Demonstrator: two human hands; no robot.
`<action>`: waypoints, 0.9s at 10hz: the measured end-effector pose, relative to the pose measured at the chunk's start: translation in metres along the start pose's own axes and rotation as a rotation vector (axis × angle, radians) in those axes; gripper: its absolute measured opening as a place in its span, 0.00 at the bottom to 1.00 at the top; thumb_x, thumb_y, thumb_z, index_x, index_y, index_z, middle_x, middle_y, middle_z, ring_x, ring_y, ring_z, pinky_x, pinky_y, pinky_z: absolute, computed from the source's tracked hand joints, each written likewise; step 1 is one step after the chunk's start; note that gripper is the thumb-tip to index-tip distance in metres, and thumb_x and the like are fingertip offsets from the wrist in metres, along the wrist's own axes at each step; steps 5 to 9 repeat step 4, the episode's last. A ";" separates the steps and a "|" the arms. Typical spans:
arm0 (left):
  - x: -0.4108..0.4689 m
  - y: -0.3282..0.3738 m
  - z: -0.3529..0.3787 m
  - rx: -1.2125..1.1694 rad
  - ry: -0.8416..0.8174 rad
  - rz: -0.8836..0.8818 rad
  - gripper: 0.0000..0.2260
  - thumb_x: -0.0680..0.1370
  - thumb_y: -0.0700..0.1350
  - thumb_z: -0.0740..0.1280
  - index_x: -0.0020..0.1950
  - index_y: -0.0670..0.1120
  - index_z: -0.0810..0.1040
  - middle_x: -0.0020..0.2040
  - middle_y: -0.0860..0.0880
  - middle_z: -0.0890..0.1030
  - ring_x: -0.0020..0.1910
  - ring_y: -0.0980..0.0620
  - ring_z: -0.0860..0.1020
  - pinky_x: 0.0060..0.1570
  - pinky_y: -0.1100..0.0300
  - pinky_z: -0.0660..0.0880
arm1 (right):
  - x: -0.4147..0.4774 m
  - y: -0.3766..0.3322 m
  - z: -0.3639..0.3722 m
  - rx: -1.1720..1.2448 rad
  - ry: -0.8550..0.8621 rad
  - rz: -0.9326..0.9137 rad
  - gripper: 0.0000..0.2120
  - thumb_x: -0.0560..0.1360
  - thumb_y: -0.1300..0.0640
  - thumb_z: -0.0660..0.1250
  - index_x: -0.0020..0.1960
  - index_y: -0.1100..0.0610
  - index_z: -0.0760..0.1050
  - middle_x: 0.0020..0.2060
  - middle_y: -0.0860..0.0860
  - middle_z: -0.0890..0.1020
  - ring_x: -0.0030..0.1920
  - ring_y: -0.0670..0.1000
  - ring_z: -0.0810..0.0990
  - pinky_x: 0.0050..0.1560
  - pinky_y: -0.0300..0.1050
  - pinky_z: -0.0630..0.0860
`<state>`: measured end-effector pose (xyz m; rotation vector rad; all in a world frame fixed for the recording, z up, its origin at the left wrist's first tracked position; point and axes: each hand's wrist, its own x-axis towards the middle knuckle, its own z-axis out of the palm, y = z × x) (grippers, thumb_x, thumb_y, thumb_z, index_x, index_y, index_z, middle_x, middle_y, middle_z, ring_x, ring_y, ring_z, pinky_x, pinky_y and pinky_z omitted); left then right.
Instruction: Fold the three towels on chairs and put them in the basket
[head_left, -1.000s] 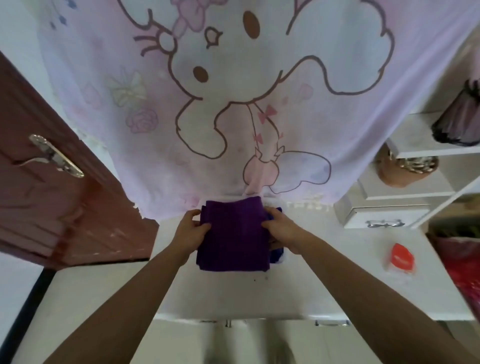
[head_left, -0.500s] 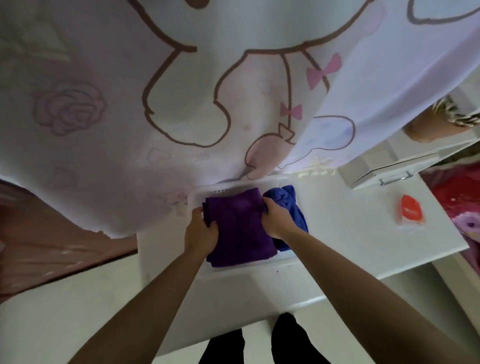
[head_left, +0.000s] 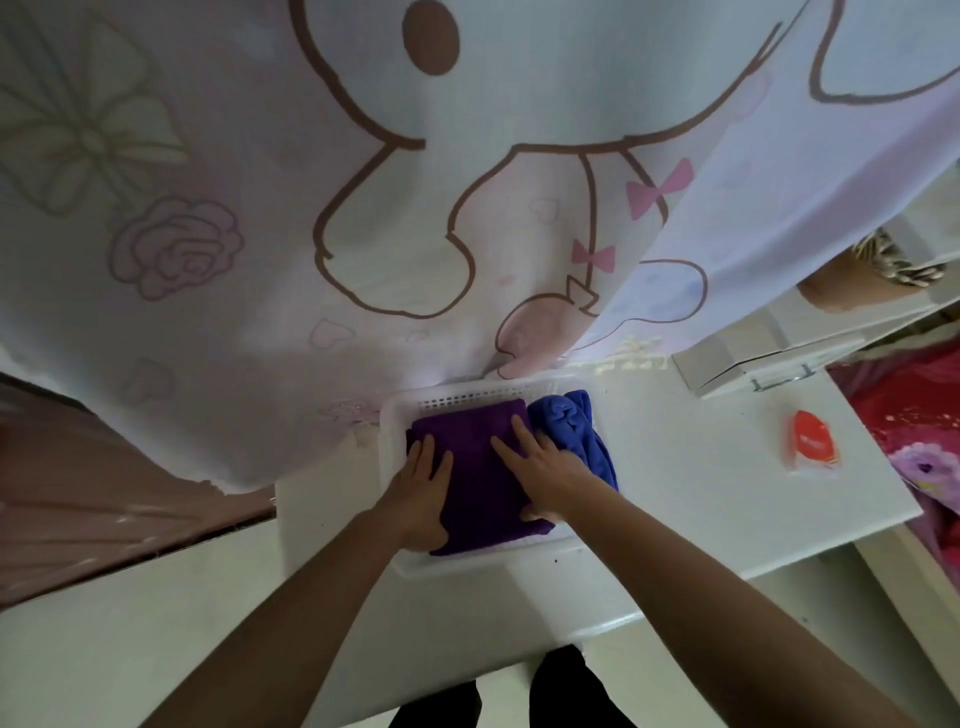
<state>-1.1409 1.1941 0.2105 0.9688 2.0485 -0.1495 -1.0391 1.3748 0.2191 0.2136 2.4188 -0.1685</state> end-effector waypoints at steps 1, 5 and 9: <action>0.011 0.001 0.006 0.057 0.002 -0.016 0.51 0.73 0.51 0.71 0.79 0.44 0.33 0.78 0.40 0.31 0.78 0.41 0.33 0.78 0.50 0.43 | 0.011 0.007 0.016 0.024 -0.009 0.024 0.51 0.74 0.45 0.73 0.81 0.46 0.38 0.80 0.56 0.36 0.79 0.62 0.48 0.74 0.59 0.60; -0.012 0.008 0.007 0.052 0.126 -0.005 0.46 0.76 0.53 0.67 0.80 0.44 0.36 0.79 0.40 0.34 0.78 0.41 0.35 0.78 0.51 0.43 | -0.013 0.001 0.010 0.115 0.070 0.016 0.45 0.76 0.45 0.69 0.81 0.49 0.43 0.80 0.57 0.40 0.79 0.60 0.52 0.73 0.57 0.64; -0.012 0.008 0.007 0.052 0.126 -0.005 0.46 0.76 0.53 0.67 0.80 0.44 0.36 0.79 0.40 0.34 0.78 0.41 0.35 0.78 0.51 0.43 | -0.013 0.001 0.010 0.115 0.070 0.016 0.45 0.76 0.45 0.69 0.81 0.49 0.43 0.80 0.57 0.40 0.79 0.60 0.52 0.73 0.57 0.64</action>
